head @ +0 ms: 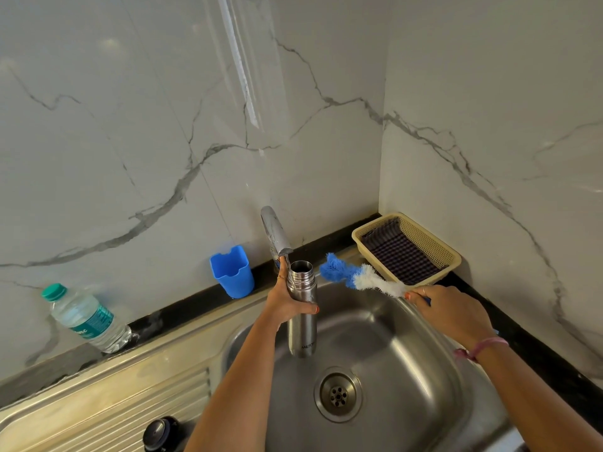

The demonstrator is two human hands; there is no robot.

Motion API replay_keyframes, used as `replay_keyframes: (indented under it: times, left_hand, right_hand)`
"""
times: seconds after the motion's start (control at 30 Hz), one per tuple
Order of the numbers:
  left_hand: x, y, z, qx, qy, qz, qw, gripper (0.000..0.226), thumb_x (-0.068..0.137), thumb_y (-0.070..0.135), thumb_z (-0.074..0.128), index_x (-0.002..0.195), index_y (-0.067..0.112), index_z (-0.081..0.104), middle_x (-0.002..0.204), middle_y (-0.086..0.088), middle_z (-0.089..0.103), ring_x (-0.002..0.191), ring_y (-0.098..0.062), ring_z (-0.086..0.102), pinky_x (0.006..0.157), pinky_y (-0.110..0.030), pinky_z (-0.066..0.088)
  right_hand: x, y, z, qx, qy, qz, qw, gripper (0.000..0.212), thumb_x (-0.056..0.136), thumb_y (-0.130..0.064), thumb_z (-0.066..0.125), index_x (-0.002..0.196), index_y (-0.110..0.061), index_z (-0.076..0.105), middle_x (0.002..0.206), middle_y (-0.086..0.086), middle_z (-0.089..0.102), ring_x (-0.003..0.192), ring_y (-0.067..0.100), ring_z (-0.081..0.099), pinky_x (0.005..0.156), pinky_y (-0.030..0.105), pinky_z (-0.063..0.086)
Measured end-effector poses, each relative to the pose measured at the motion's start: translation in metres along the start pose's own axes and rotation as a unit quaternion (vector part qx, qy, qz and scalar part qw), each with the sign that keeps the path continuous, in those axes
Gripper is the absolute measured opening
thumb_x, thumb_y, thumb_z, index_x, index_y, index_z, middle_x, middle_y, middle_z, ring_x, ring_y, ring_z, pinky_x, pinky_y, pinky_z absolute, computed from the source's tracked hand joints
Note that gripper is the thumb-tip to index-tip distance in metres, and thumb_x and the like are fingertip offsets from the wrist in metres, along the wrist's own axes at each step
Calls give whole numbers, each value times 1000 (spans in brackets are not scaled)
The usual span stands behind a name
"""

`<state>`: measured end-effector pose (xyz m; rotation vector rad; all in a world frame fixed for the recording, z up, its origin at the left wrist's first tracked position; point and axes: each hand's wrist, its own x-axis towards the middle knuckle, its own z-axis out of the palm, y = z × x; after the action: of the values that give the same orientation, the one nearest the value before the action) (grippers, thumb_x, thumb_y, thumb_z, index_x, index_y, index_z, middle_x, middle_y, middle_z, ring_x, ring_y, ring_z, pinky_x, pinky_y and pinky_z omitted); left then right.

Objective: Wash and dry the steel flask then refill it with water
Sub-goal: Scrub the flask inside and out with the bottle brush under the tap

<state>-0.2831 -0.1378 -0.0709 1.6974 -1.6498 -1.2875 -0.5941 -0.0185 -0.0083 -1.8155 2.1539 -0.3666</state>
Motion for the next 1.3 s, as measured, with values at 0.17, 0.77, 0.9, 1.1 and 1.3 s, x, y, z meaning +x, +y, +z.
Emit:
replay_keyframes:
  times: [0.17, 0.77, 0.9, 1.1, 1.3]
  left_hand:
    - [-6, 6, 0, 9, 9, -5, 1000, 149, 41, 26, 96, 156, 35, 3, 141, -1, 52, 129, -26, 50, 109, -55, 42]
    - [-22, -2, 3, 1, 26, 32, 999, 152, 54, 6, 94, 155, 34, -17, 143, 0, 50, 130, -21, 49, 111, -48, 40]
    - [-19, 4, 2, 23, 16, 31, 999, 139, 55, 11, 94, 158, 24, 2, 130, 9, 53, 124, -15, 50, 107, -38, 42]
    - [-14, 10, 2, -6, 20, 8, 1000, 140, 49, 18, 96, 157, 29, 7, 134, 3, 56, 123, -21, 55, 107, -50, 45]
    - [-8, 8, 3, -28, 14, 0, 1000, 148, 35, 32, 94, 156, 34, 8, 135, 1, 56, 124, -24, 54, 107, -54, 44]
  right_hand:
    - [-1, -2, -1, -8, 10, 0, 1000, 30, 98, -49, 42, 91, -32, 67, 72, -12, 63, 64, 3, 58, 55, 18, 42]
    - [-2, 2, -7, 4, -5, 1, 1000, 33, 98, -47, 43, 88, -28, 68, 66, -7, 63, 61, 7, 59, 52, 21, 43]
    - [-3, 2, -5, 9, -7, 0, 1000, 32, 98, -48, 44, 90, -30, 69, 68, -8, 65, 60, 7, 60, 51, 18, 37]
    - [-7, -5, -9, 12, -12, 5, 1000, 33, 98, -45, 44, 66, -39, 49, 61, -10, 56, 57, 5, 54, 50, 17, 33]
    - [-3, -1, -6, 2, -8, 6, 1000, 36, 99, -45, 43, 78, -23, 62, 60, -6, 57, 54, 7, 54, 49, 17, 34]
